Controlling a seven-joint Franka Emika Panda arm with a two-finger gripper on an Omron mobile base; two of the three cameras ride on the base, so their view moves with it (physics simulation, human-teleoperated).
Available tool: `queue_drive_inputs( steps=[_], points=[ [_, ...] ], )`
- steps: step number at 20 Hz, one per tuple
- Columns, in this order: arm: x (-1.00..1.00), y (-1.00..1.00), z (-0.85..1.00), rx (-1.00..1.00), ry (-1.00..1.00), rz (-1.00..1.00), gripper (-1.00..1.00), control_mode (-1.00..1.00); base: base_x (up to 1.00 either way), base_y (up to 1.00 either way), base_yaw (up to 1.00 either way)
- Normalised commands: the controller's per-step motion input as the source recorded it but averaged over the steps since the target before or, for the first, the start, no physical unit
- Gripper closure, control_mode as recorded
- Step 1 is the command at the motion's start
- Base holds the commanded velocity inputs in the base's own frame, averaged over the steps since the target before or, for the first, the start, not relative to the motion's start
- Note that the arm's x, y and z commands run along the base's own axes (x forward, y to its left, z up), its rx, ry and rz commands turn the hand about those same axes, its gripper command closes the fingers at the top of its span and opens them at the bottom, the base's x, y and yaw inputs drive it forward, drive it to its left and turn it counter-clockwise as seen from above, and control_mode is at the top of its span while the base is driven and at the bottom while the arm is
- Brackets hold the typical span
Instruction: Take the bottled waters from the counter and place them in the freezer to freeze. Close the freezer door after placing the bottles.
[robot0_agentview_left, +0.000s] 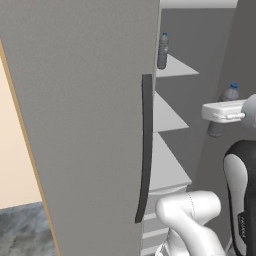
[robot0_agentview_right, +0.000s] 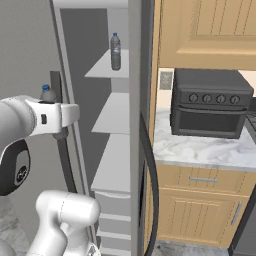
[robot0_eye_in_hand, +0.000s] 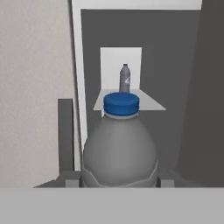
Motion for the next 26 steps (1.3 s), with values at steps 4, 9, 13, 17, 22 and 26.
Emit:
queue_drive_inputs(
  steps=[4, 9, 13, 17, 22, 26],
  points=[
    [0.12, -0.23, 0.00, 0.00, 0.00, -0.13, 1.00, -1.00, 0.00, 0.00, 0.00],
    [0.14, -0.14, 0.00, 0.00, 0.00, -0.06, 1.00, -1.00, 0.00, 0.00, 0.00],
    [0.17, -0.05, 0.01, 0.00, -0.02, 0.00, 1.00, -1.00, 0.00, 0.00, 0.00],
    [0.20, -0.07, 0.13, 0.00, 0.00, 0.00, 1.00, -1.00, 0.00, 0.00, 0.00],
    [0.24, -0.02, 0.12, 0.00, 0.00, 0.00, 1.00, -1.00, 0.00, 0.00, 0.00],
    [0.31, 0.00, 0.12, 0.00, 0.00, 0.00, 1.00, -1.00, 0.00, 0.00, 0.00]
  ],
)
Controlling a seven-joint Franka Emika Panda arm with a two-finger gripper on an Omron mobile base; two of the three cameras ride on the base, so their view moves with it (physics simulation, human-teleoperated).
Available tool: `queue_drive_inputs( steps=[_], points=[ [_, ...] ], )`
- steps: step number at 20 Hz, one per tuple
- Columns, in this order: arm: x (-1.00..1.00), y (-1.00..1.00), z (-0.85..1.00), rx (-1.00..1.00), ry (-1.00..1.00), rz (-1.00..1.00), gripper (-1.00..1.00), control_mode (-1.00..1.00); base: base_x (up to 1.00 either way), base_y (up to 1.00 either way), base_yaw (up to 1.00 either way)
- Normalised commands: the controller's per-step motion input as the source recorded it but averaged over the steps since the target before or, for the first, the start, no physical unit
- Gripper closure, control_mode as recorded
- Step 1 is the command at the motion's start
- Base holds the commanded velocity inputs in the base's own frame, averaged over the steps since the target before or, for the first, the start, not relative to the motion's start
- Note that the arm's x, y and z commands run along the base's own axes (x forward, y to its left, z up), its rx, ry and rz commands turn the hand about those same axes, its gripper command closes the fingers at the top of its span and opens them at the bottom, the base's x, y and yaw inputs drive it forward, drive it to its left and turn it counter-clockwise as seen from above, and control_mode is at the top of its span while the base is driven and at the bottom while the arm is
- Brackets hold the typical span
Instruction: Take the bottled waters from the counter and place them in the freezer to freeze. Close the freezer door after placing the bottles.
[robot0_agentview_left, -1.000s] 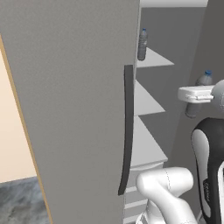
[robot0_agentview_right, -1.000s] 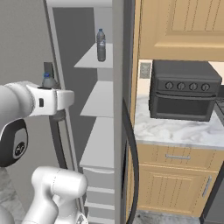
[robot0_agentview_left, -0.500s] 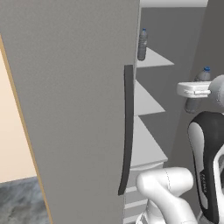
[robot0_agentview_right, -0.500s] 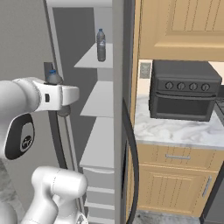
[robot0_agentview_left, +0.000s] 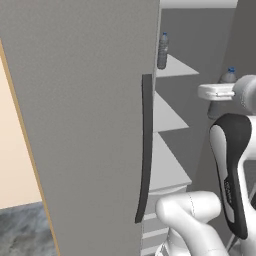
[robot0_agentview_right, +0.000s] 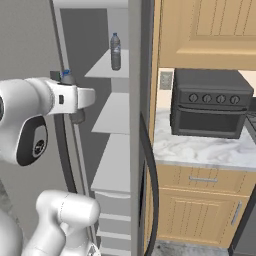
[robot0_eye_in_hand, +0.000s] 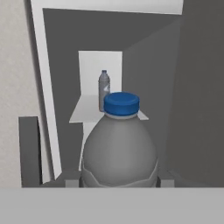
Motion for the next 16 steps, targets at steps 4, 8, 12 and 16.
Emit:
queue_drive_inputs(
  steps=[4, 8, 12, 16],
  points=[
    [0.42, 0.00, 0.05, 0.00, 0.00, -0.01, 1.00, -1.00, 0.00, 0.00, 0.00],
    [0.37, 0.00, 0.04, 0.00, 0.00, 0.00, 1.00, -1.00, 0.00, 0.00, 0.00],
    [0.40, -0.07, 0.03, 0.00, 0.00, 0.00, 1.00, -1.00, 0.00, 0.00, 0.00],
    [0.44, -0.05, 0.02, 0.00, 0.00, 0.00, 1.00, -1.00, 0.00, 0.00, 0.00]
  ],
)
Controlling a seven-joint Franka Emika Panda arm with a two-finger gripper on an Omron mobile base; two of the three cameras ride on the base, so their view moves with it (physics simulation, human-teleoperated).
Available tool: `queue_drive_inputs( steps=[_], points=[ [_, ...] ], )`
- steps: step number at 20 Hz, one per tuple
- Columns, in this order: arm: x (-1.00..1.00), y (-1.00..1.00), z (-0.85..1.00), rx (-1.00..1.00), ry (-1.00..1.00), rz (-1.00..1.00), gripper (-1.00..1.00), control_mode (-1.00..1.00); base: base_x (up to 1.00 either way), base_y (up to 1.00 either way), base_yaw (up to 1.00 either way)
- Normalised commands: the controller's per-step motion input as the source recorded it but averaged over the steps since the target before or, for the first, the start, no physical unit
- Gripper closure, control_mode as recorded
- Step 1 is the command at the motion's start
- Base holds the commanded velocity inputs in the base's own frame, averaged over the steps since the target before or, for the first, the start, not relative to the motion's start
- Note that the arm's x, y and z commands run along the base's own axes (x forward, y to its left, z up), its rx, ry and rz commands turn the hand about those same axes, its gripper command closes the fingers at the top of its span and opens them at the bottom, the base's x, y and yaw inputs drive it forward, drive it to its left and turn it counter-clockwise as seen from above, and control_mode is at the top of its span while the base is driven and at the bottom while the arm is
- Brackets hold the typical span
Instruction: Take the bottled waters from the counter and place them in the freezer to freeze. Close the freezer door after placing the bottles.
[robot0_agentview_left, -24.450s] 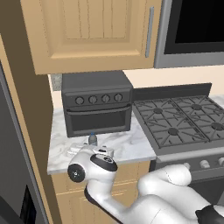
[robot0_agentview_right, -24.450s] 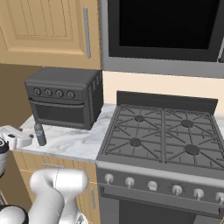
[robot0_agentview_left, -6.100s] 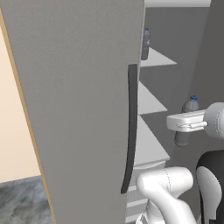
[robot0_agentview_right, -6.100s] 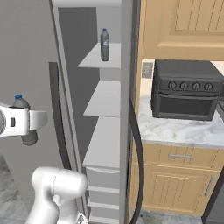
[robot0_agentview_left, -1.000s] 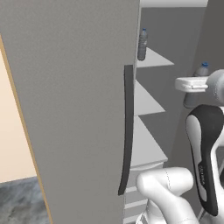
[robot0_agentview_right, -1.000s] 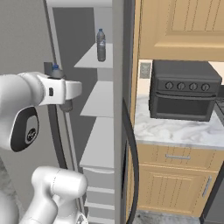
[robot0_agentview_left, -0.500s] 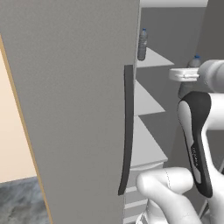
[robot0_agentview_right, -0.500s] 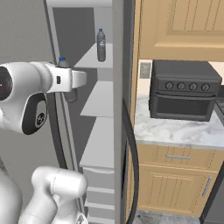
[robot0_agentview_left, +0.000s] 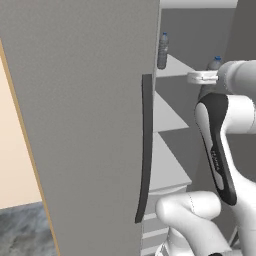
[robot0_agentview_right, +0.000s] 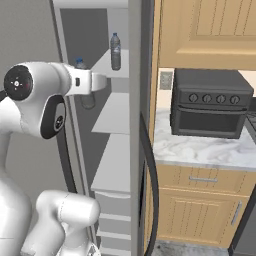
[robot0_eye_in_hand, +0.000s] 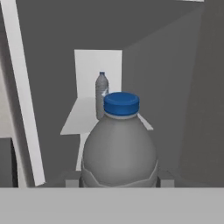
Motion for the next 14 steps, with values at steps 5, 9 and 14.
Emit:
queue_drive_inputs(
  steps=[5, 9, 14],
  points=[
    [0.40, -0.06, 0.10, 0.00, 0.00, 0.00, 1.00, -1.00, 0.00, 0.00, 0.00],
    [0.29, -0.01, 0.15, 0.00, -0.06, 0.00, 1.00, -1.00, 0.00, 0.00, 0.00],
    [0.23, -0.03, 0.20, 0.00, -0.01, 0.00, 1.00, -1.00, 0.00, 0.00, 0.00]
  ],
)
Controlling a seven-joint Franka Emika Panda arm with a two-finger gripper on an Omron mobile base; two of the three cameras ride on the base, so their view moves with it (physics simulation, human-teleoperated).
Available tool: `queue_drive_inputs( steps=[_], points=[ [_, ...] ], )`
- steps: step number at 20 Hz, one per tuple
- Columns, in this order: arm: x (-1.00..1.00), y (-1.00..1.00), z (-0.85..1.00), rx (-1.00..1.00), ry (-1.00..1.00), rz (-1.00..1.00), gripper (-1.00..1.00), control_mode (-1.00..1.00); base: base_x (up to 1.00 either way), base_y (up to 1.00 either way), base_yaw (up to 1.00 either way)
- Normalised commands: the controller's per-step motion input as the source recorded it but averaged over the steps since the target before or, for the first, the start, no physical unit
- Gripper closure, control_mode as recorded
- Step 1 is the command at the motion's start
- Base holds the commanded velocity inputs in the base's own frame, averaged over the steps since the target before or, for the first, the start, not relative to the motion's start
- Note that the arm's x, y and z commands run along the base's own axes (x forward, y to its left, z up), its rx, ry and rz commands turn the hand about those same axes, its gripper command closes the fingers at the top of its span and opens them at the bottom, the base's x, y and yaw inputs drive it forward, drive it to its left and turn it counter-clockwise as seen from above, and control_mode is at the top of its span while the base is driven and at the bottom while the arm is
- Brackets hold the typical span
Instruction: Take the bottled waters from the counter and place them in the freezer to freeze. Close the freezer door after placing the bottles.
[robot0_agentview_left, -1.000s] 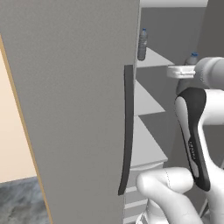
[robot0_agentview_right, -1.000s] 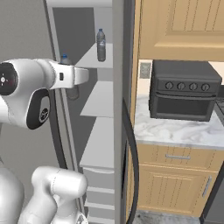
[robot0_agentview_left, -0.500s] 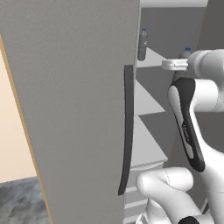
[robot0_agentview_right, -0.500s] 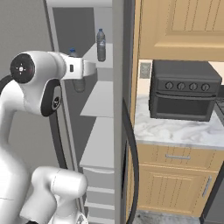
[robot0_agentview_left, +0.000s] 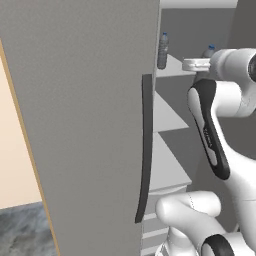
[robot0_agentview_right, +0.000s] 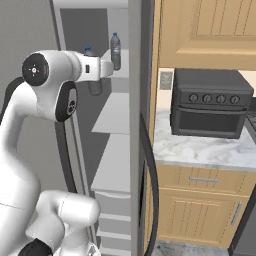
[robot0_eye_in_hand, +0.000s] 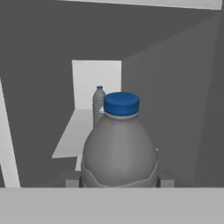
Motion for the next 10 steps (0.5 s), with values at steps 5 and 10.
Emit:
queue_drive_inputs(
  steps=[5, 10],
  points=[
    [0.24, -0.01, 0.20, 0.00, 0.00, 0.00, 1.00, -1.00, 0.00, 0.00, 0.00],
    [0.40, -0.13, 0.02, 0.00, 0.00, 0.01, 1.00, -1.00, 0.00, 0.00, 0.00]
  ],
)
